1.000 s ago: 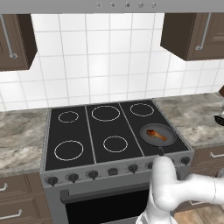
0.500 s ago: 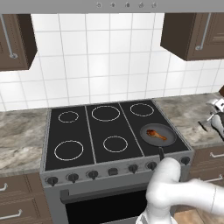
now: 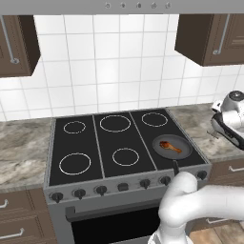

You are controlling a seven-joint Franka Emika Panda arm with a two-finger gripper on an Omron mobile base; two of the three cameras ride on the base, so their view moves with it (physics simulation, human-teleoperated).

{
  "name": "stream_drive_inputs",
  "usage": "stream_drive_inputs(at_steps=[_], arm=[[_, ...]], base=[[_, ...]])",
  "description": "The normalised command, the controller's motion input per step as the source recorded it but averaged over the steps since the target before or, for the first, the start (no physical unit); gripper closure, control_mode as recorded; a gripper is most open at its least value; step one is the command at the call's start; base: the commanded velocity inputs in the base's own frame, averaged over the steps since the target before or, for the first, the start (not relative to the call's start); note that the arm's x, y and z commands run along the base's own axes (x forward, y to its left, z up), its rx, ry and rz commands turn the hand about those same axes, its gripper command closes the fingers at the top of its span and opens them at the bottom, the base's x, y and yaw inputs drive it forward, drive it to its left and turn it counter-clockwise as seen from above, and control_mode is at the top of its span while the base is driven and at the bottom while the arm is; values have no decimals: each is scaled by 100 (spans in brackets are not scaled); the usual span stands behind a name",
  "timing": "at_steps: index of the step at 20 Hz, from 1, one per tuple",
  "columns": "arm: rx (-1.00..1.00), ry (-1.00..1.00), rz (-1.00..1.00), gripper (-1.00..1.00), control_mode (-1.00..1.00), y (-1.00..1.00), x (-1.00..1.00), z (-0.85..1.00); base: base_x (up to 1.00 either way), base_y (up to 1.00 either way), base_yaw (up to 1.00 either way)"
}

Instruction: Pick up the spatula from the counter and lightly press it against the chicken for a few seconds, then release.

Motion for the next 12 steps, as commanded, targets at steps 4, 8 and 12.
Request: stream_drive_inputs(at_steps=[4, 8, 12], arm=[[-21, 6, -11, 100, -100, 2, 0, 46], [-10, 0, -20, 100, -100, 2, -5, 10], [-5, -1, -14, 100, -100, 17, -18, 0]], base=[[0, 0, 0], [0, 0, 0], [0, 0, 0]])
